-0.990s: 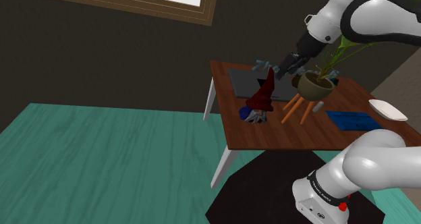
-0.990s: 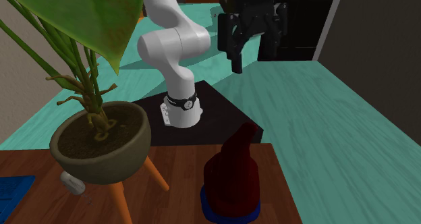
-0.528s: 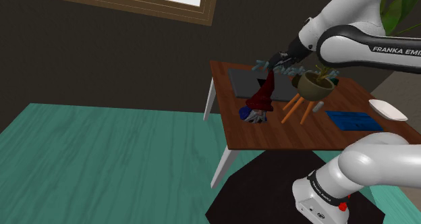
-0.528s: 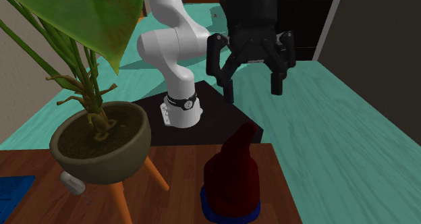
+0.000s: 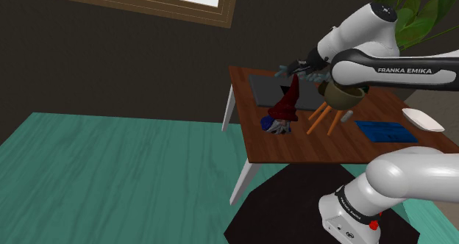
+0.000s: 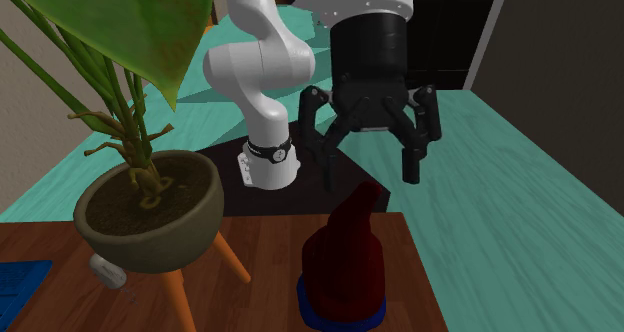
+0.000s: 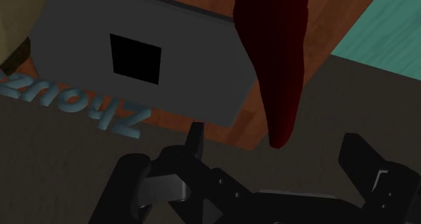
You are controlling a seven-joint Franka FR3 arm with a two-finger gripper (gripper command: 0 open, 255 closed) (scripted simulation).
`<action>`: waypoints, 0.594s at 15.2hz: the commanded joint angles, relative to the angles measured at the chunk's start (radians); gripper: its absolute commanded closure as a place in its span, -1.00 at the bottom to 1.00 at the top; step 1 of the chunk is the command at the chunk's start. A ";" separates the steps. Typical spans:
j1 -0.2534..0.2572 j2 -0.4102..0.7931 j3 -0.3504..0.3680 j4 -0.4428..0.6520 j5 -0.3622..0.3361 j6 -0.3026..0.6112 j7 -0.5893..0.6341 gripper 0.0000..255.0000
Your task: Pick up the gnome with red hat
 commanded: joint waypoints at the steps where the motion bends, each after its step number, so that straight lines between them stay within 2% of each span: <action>1: -0.005 0.010 0.008 -0.020 -0.004 0.032 0.010 -1.00; 4: -0.009 0.019 0.013 -0.036 -0.007 0.057 0.016 -1.00; 5: -0.009 0.020 0.012 -0.036 -0.008 0.058 0.015 1.00; 9: -0.009 0.019 0.012 -0.036 -0.007 0.057 0.015 1.00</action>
